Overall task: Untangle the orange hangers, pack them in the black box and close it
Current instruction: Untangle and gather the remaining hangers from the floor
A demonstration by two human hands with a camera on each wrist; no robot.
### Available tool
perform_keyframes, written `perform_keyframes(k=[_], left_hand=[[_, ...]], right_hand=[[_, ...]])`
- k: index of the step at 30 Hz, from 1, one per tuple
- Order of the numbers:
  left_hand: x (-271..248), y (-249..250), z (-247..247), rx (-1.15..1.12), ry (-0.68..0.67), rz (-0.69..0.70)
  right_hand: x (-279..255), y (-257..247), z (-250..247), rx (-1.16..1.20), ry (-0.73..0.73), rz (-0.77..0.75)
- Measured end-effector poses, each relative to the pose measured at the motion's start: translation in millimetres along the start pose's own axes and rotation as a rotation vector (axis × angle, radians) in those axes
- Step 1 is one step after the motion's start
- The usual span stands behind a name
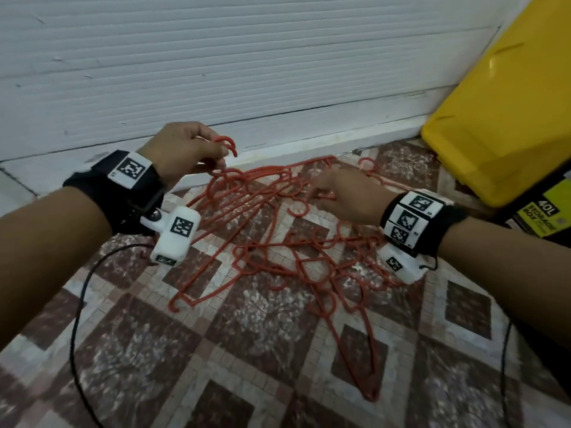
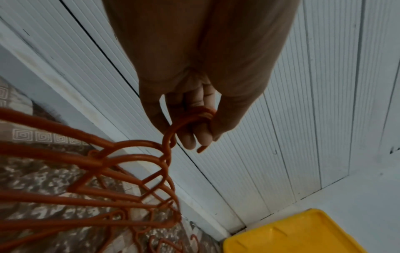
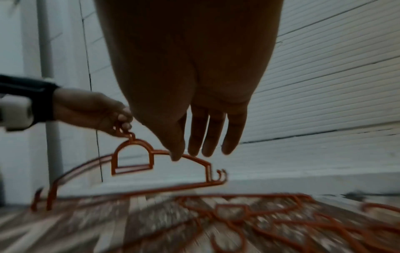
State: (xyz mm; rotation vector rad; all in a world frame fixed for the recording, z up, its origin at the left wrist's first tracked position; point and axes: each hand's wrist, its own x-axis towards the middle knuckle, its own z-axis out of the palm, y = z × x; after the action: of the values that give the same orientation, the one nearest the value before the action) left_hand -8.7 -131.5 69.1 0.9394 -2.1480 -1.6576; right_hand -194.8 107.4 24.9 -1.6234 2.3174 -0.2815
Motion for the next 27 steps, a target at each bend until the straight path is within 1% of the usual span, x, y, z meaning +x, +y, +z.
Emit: perform_keyframes(k=[2,3,5,7,10,13,17,19,22,24,27], left_hand=[[0.3,-4.9,1.2,0.003,0.029,-0.003],[0.1,-6.2,2.2,0.017,0.043,0.000],[-0.3,-10.3,2.3,0.042,0.060,-0.001],[-0.7,-13.8,1.1,0.054,0.051,-0.009],[-3.0,-17.5,-1.9,0.100,0.022,-0.022],[-5.6,-18.6,-4.2,0.098,0.008,-0.036],[-11.5,-17.6,-6.0,0.026,-0.022,-0.083],[-12.3,-16.2,-6.6,-0.024,-0.031,-0.102],[-10.7,-12.4,-6.3,-0.109,-0.040,-0.116],[-8.0,-9.4,-4.6,-0.170,-0.038,-0.120],[-8.1,-3.5,3.5,-0.233,-0.025,-0.101]], right_hand=[[-23.5,21.1,25.6,-0.066,-0.143,0.098],[-34.3,32.8,39.2,-0.096,-0.187,0.157],[-50.9,51.8,67.4,-0.115,-0.230,0.246],[-60.9,65.2,92.0,-0.116,-0.235,0.298],[-63.1,76.0,116.7,-0.157,-0.154,0.366],[-57.3,86.0,123.3,-0.181,-0.059,0.382],[-52.7,98.3,119.8,-0.102,-0.038,0.376],[-52.8,96.1,111.5,-0.041,0.021,0.401],[-52.3,80.7,86.1,0.109,0.189,0.423],[-50.2,62.3,62.3,0.229,0.274,0.444],[-40.4,29.3,32.6,0.355,0.338,0.375]])
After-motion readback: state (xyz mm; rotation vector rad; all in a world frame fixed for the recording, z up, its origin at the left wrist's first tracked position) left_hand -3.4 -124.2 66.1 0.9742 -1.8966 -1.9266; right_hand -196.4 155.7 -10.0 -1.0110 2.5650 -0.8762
